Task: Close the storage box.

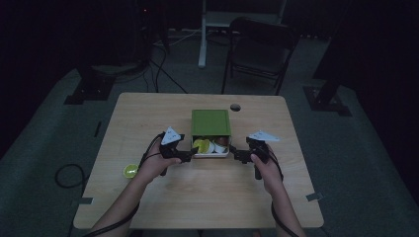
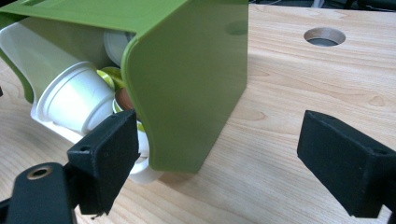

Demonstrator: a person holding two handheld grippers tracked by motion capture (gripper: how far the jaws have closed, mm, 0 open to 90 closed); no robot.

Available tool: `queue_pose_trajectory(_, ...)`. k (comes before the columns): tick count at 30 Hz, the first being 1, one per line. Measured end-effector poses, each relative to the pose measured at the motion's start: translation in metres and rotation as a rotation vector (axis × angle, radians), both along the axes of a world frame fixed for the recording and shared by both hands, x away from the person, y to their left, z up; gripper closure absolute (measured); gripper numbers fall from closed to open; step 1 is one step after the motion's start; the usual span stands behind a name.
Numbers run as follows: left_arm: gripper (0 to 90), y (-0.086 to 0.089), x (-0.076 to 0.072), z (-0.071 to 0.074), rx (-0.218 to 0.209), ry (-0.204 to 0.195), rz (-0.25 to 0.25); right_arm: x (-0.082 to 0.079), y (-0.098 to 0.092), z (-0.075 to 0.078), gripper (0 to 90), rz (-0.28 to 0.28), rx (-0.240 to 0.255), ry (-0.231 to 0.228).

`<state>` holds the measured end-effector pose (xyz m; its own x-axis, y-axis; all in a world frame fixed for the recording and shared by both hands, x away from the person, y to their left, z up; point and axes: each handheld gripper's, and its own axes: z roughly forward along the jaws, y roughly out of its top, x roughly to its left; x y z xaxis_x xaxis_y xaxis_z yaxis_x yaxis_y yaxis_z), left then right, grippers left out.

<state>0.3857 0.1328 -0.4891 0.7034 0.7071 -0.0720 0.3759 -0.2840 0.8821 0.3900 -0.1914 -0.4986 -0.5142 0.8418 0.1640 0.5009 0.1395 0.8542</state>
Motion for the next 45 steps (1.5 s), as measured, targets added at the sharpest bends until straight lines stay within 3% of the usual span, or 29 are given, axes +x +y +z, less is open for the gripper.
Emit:
queue_pose_trajectory(9, 19.0, 0.006, -0.009, -0.004, -0.001, 0.016, 0.018, -0.009, -0.005, -0.001, 12.7, 0.002, -0.016, -0.006)
queue_pose_trajectory(12, 19.0, 0.008, -0.013, -0.006, 0.003, 0.022, 0.020, -0.013, -0.009, -0.002, 12.7, -0.001, -0.043, -0.001)
queue_pose_trajectory(24, 19.0, 0.017, -0.027, -0.013, 0.028, 0.027, 0.040, -0.026, -0.026, -0.009, 12.6, -0.030, -0.049, 0.008)
queue_pose_trajectory(28, 19.0, 0.021, -0.034, -0.016, 0.034, 0.068, 0.048, -0.031, -0.033, -0.012, 12.6, -0.042, -0.060, 0.013)
queue_pose_trajectory(41, 19.0, 0.027, -0.052, -0.025, 0.028, 0.097, 0.086, -0.045, -0.055, -0.022, 12.6, -0.097, -0.088, 0.025)
queue_pose_trajectory(45, 19.0, 0.027, -0.055, -0.027, 0.042, 0.104, 0.078, -0.047, -0.058, -0.024, 12.6, -0.106, -0.089, 0.028)
